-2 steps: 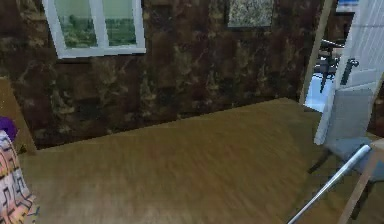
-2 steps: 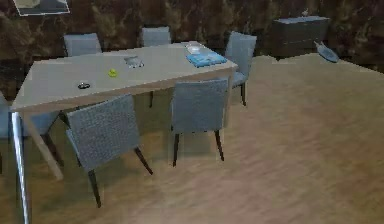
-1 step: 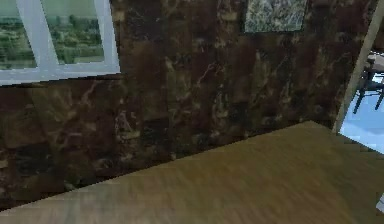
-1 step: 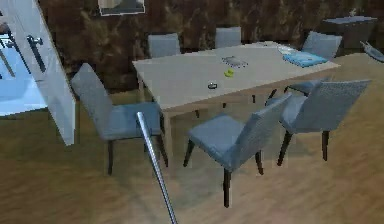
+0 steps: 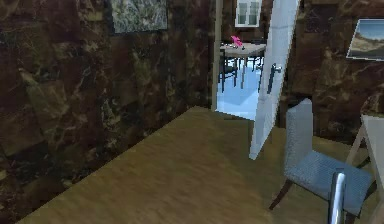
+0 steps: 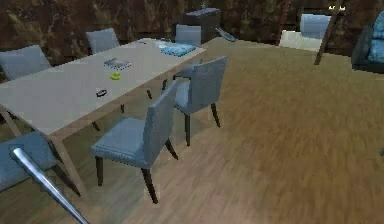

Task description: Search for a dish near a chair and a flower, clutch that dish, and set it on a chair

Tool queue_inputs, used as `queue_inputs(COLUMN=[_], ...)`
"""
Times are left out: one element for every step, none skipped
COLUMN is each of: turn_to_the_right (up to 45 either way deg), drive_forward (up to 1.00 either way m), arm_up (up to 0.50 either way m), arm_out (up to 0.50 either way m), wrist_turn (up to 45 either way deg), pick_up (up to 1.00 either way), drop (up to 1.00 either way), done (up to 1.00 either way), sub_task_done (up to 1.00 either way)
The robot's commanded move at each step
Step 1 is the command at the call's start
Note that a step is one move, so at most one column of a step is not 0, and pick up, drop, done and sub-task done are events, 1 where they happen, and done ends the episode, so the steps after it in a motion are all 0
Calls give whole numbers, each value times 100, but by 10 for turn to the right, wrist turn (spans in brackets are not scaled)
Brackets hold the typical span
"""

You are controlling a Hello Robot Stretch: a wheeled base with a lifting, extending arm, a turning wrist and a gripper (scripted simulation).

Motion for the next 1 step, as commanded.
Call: queue_inputs(turn_to_the_right=[0], drive_forward=[15], arm_up=[0], arm_out=[0], wrist_turn=[0], pick_up=[0], drop=[0], done=[0], sub_task_done=[0])
